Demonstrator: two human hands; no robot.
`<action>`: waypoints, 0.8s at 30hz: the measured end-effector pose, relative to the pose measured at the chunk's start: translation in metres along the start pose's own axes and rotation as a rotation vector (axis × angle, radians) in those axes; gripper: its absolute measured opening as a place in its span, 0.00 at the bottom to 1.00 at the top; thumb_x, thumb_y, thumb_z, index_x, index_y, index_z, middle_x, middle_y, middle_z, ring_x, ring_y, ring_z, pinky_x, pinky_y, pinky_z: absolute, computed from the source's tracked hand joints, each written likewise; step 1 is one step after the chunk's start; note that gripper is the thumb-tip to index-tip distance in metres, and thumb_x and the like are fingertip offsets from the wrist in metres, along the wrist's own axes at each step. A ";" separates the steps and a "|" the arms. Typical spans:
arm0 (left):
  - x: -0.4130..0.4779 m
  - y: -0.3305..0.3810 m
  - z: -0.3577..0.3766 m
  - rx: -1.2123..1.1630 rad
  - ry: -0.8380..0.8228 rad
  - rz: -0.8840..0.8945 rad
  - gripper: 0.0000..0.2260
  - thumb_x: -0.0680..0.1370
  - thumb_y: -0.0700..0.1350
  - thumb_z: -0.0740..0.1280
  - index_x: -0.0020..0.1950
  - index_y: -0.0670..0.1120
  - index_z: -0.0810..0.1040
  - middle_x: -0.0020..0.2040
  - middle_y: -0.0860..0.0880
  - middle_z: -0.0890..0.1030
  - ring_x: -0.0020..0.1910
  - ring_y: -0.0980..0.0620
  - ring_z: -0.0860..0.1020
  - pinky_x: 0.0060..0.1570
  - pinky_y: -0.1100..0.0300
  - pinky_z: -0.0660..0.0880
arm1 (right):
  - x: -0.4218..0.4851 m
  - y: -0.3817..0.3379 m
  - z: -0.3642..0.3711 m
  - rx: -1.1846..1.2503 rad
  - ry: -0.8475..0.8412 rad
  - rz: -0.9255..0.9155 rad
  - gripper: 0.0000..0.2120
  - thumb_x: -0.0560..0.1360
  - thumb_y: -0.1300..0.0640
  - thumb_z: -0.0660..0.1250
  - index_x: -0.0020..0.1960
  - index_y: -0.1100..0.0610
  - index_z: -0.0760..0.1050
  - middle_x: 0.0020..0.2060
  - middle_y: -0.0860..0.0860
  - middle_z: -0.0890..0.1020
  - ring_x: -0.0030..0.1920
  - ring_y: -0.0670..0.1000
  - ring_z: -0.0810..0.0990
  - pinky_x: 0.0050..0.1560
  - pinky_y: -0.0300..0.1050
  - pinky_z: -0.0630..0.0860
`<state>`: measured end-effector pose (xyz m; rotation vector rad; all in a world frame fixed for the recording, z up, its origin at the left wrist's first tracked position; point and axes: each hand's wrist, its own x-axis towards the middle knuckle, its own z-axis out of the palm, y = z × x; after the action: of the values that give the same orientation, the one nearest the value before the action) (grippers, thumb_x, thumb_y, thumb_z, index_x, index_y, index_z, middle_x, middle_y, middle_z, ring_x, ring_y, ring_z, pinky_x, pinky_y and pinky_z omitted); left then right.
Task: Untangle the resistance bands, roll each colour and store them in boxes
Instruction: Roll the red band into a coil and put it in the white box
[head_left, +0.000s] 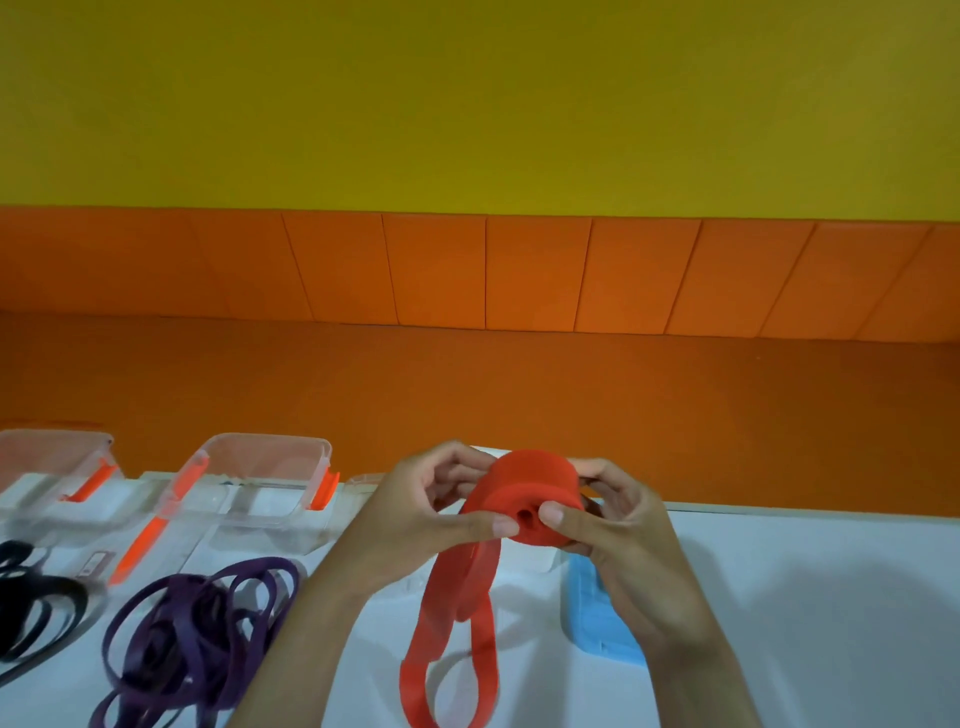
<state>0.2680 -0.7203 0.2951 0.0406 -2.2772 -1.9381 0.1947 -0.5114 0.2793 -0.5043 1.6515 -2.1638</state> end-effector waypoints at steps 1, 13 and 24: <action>0.000 0.001 -0.001 0.015 -0.001 -0.005 0.20 0.65 0.54 0.84 0.54 0.58 0.84 0.53 0.51 0.88 0.53 0.54 0.86 0.52 0.63 0.81 | 0.000 0.002 0.000 0.035 -0.005 0.002 0.29 0.61 0.47 0.88 0.55 0.59 0.83 0.54 0.59 0.87 0.53 0.61 0.87 0.50 0.55 0.86; -0.017 -0.010 0.009 0.333 0.038 0.154 0.25 0.68 0.60 0.80 0.65 0.62 0.84 0.53 0.62 0.82 0.59 0.58 0.81 0.57 0.68 0.77 | -0.016 0.031 -0.010 -0.112 -0.076 -0.020 0.25 0.67 0.54 0.83 0.63 0.48 0.83 0.58 0.52 0.86 0.63 0.53 0.83 0.56 0.45 0.83; -0.038 -0.037 0.022 0.022 0.002 0.068 0.26 0.68 0.54 0.84 0.65 0.61 0.84 0.63 0.56 0.86 0.63 0.50 0.84 0.61 0.53 0.83 | -0.048 0.043 -0.006 0.018 0.114 -0.014 0.20 0.69 0.49 0.80 0.60 0.49 0.85 0.55 0.54 0.87 0.55 0.58 0.87 0.44 0.52 0.86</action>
<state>0.2996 -0.7004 0.2522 -0.0315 -2.2681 -1.8785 0.2363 -0.4933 0.2339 -0.3946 1.6901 -2.2531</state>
